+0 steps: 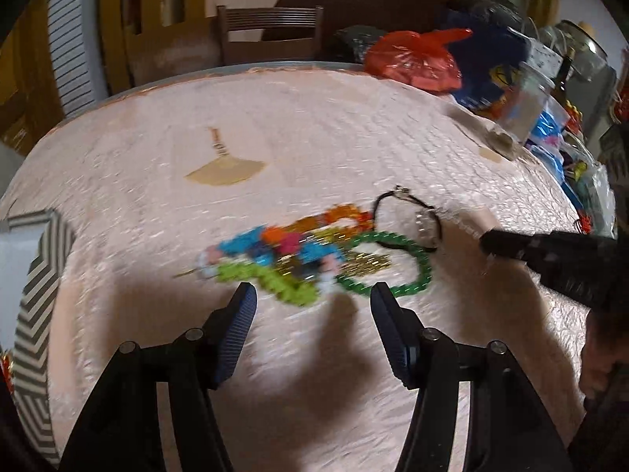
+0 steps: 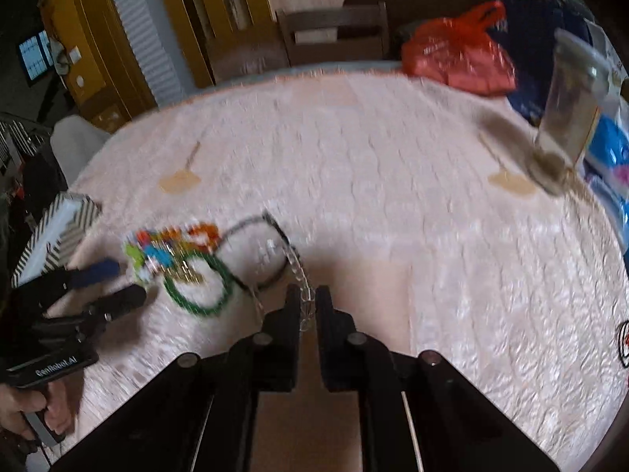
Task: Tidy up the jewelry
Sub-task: 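Grasp the clear crystal bead bracelet with the right tool, then grasp the multicolored bead bracelet with the left tool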
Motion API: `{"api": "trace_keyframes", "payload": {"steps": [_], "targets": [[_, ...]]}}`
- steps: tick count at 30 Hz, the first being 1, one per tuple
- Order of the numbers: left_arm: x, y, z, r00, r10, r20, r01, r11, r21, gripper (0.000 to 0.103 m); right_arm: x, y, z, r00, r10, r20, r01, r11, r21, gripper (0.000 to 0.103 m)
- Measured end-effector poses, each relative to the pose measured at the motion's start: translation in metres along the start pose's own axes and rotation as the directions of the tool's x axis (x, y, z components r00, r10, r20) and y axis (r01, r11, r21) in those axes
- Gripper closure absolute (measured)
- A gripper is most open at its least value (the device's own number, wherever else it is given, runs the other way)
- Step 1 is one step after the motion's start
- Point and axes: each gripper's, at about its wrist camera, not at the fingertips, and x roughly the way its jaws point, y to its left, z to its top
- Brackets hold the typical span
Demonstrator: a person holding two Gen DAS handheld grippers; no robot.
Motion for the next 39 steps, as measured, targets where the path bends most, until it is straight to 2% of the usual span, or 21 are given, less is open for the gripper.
{"api": "trace_keyframes", "payload": {"steps": [2,4,5,7,16,20,23,29,35,39], "targets": [[0.003,-0.003,0.003,1.0,0.002,0.005,-0.002,1.0,0.007,0.042,0.006,0.001,-0.005,1.0,0.007,-0.02,-0.007,1.0,-0.008,0.095],[0.012,0.0,0.006,0.999,0.034,-0.005,-0.034,0.999,0.005,0.057,0.013,0.003,-0.009,0.999,0.0,-0.039,0.0,1.0,-0.019,0.095],[0.014,0.003,0.006,0.999,0.032,-0.008,-0.032,0.999,-0.004,0.065,0.012,0.002,-0.011,1.0,-0.001,-0.023,0.0,1.0,-0.022,0.095],[0.016,0.014,0.005,1.0,-0.01,-0.017,0.009,0.999,-0.051,0.077,0.011,0.001,-0.011,1.0,0.005,-0.026,-0.005,1.0,-0.007,0.095],[-0.031,0.042,-0.031,0.997,-0.06,0.043,0.063,0.995,-0.08,0.077,0.01,-0.005,-0.013,0.999,0.047,-0.019,-0.046,0.998,0.03,0.092],[-0.036,0.051,-0.046,0.999,-0.047,0.01,0.047,0.995,-0.082,0.077,0.011,-0.004,-0.013,0.997,0.081,-0.019,-0.08,0.996,0.045,0.077],[-0.037,0.057,-0.057,0.999,-0.046,0.015,0.047,0.994,-0.103,0.077,0.01,0.0,-0.014,0.997,0.075,-0.026,-0.075,0.997,0.026,0.074],[-0.036,0.056,-0.057,0.999,-0.036,0.03,0.039,0.992,-0.118,0.077,0.005,0.001,-0.021,0.998,0.055,-0.016,-0.055,0.998,-0.032,0.074],[-0.036,0.061,-0.057,0.997,-0.075,0.036,0.079,0.987,-0.142,0.074,-0.001,-0.008,-0.027,0.998,0.055,-0.001,-0.055,0.998,0.002,0.074],[-0.036,0.055,-0.056,0.999,-0.038,0.031,0.041,0.992,-0.119,0.073,0.003,-0.004,-0.024,1.0,0.027,0.009,-0.026,0.999,-0.026,0.074]]}}
